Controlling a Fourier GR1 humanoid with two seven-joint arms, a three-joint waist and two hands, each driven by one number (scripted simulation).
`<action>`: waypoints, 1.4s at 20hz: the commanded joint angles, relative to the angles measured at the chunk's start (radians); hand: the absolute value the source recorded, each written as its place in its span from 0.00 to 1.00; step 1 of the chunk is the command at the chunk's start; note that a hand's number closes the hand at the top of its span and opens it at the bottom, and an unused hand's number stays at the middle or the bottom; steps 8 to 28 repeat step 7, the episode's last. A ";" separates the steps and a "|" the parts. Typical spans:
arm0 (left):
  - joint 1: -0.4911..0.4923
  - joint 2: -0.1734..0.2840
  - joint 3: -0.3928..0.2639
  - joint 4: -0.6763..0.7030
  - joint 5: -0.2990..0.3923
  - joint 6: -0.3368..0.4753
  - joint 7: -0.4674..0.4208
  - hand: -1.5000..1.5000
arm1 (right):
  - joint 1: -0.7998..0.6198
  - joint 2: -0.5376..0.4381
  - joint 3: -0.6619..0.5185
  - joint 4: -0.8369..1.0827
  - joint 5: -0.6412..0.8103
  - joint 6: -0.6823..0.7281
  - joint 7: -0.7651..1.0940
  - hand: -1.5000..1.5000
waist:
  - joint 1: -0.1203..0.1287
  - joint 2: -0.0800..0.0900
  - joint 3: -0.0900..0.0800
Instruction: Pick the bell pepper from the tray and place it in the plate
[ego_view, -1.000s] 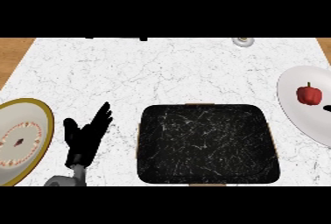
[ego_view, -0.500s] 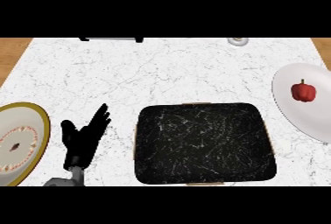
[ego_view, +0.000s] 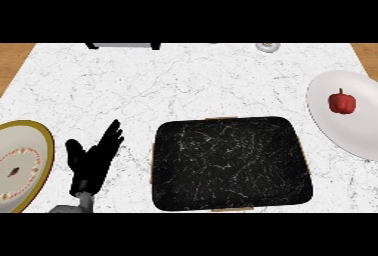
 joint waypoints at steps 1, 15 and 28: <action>-0.006 -0.011 0.001 0.034 0.003 -0.005 -0.007 0.50 | 0.060 0.006 0.027 -0.008 0.033 0.138 -0.200 0.00 | -0.006 0.001 -0.003; 0.009 0.009 0.010 0.011 0.009 -0.018 0.001 0.50 | 0.111 -0.012 0.024 -0.017 0.027 0.124 -0.240 0.00 | -0.004 -0.002 -0.001; 0.009 0.009 0.010 0.011 0.009 -0.018 0.001 0.50 | 0.111 -0.012 0.024 -0.017 0.027 0.124 -0.240 0.00 | -0.004 -0.002 -0.001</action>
